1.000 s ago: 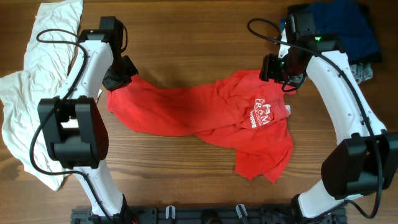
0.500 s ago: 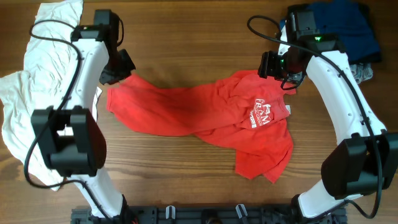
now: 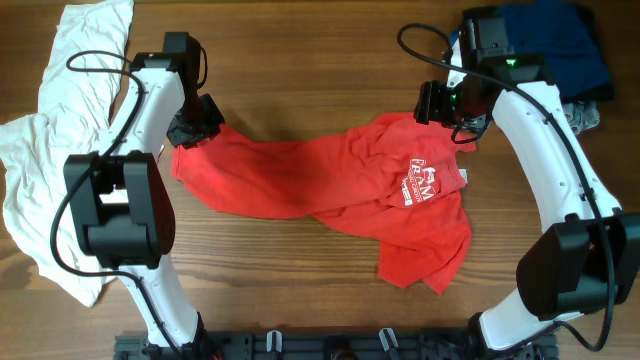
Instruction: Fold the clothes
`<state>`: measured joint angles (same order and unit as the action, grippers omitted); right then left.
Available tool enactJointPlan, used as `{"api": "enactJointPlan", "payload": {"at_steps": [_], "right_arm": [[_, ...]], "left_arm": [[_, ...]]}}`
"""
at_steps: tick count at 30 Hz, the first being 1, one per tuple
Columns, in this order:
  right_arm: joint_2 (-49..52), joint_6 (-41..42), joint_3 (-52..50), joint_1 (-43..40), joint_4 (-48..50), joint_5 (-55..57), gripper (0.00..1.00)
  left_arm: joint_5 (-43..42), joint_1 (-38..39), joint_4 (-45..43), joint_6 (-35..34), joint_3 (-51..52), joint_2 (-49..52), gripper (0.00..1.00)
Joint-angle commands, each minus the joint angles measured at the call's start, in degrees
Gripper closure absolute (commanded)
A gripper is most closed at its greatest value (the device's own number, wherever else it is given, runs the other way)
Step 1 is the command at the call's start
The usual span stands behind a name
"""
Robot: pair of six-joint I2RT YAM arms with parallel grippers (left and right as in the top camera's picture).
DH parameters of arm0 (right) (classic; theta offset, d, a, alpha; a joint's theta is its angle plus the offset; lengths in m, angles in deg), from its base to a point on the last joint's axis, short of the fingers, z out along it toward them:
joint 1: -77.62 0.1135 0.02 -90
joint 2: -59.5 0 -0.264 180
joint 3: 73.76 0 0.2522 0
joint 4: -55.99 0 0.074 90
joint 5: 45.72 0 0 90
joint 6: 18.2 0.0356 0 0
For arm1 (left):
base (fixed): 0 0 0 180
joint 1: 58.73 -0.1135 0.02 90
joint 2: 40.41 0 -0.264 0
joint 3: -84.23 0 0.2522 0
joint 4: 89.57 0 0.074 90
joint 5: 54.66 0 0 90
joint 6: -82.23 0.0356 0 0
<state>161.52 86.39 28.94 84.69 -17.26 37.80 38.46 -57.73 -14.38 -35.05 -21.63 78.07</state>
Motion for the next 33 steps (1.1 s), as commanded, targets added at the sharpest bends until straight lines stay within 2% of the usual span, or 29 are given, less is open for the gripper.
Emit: {"api": "enactJointPlan", "payload": {"at_steps": [1, 5, 7, 8, 12, 16, 21, 24, 30, 33], "right_arm": [[0.70, -1.31, -0.42, 0.46, 0.44, -1.09, 0.30], [0.70, -1.33, -0.42, 0.46, 0.63, -1.09, 0.30], [0.70, -1.60, -0.42, 0.46, 0.63, -1.07, 0.30], [0.70, -1.55, -0.42, 0.46, 0.66, -1.07, 0.30], [0.70, -1.53, -0.42, 0.46, 0.76, -1.09, 0.30], [0.70, -1.53, -0.39, 0.46, 0.76, -1.11, 0.31], [-1.66, -1.07, 0.85, 0.46, 0.31, -2.25, 0.36], [-6.10, -1.20, 1.22, 0.46, -0.85, -3.06, 0.39], [-15.13, -1.57, 1.18, 0.81, -9.27, -3.06, 0.40], [-16.02, -1.51, 0.55, 2.56, -13.33, -3.08, 0.39]], "left_arm": [[-0.68, -0.52, -1.66, -0.57, 1.90, 1.09, 0.69], [-0.70, -0.52, -2.95, -0.57, 2.16, 3.54, 0.72], [-0.70, -0.52, -3.39, -0.55, 2.16, 4.68, 0.84], [-0.68, -0.52, -3.63, -0.55, 2.16, 4.68, 0.95], [-0.68, -0.52, -3.76, -0.55, 1.42, 4.46, 0.96], [-0.68, -0.52, 0.83, -0.13, -4.42, 2.45, 0.96], [-0.70, -0.52, 6.01, 0.85, -14.34, -4.83, 0.96], [-0.68, -0.46, 6.08, 2.10, -16.15, -10.80, 0.96], [-0.66, -0.48, 4.79, 3.13, -16.20, -22.69, 0.96], [-0.66, -0.48, 3.56, 3.13, -16.20, -24.68, 0.96]]}}
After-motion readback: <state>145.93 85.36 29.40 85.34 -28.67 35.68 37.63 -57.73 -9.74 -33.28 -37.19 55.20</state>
